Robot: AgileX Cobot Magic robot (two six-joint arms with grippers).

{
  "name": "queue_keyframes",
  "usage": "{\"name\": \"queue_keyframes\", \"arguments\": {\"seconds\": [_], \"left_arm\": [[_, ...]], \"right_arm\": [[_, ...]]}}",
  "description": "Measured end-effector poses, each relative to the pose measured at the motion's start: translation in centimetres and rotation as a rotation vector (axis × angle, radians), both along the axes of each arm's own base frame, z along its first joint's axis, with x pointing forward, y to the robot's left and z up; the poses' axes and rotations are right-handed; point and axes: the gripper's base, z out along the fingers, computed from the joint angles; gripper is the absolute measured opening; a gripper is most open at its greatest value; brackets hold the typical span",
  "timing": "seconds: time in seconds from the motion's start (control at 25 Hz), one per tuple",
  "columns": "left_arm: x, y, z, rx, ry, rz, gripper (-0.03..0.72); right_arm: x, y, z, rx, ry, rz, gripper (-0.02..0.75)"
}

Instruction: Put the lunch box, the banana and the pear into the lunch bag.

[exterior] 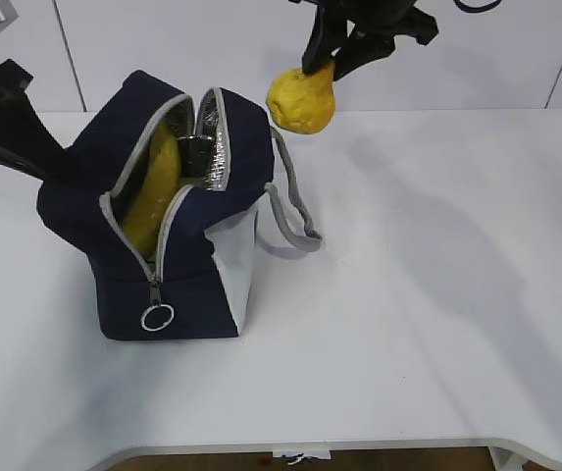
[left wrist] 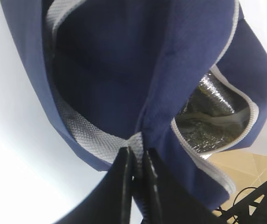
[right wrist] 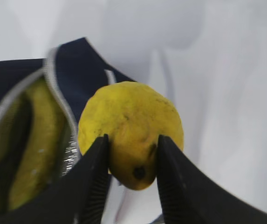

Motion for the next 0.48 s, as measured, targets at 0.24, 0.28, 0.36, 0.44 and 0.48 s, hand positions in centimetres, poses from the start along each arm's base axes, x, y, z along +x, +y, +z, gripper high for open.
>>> {"name": "queue_keyframes", "arguments": {"seconds": [0.24,0.28,0.36,0.44,0.48], "left_arm": [[0.0,0.0,0.0,0.0,0.0,0.0,0.011],[0.0,0.0,0.0,0.0,0.0,0.0,0.011],[0.0,0.0,0.0,0.0,0.0,0.0,0.011],[0.0,0.0,0.0,0.0,0.0,0.0,0.011],[0.0,0.0,0.0,0.0,0.0,0.0,0.011]], "right_arm": [[-0.9,1.5,1.2,0.153,0.015,0.077,0.249],[-1.1,2.1,1.3,0.162,0.014,0.097,0.249],[-1.5,3.1,1.3,0.167,0.011,0.135,0.249],[-1.9,4.3,1.0,0.163,0.015,0.168,0.249],[-2.1,5.0,0.7,0.162,0.021,0.184,0.249]]}}
